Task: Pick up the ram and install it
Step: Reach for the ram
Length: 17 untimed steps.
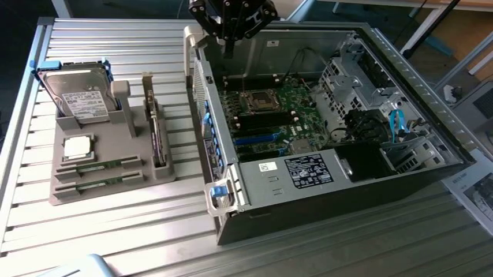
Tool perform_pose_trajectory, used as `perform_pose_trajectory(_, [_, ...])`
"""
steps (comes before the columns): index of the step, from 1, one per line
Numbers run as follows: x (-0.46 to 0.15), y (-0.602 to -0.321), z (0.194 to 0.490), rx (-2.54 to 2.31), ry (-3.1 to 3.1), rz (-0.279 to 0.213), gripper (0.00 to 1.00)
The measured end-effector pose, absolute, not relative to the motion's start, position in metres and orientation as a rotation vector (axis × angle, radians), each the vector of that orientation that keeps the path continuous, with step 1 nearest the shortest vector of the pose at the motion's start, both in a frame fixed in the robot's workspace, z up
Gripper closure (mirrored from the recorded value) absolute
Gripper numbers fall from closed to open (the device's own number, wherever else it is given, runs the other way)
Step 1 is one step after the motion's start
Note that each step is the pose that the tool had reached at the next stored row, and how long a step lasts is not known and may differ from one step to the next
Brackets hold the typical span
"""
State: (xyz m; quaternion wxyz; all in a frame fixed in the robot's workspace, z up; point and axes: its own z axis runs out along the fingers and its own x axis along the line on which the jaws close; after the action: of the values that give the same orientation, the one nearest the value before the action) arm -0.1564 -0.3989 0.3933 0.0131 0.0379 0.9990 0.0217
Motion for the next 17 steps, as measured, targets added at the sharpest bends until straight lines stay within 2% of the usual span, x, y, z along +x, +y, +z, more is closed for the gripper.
perform_pose_trajectory(17, [-0.186,-0.399,0.393,0.118,3.112,0.068,0.9])
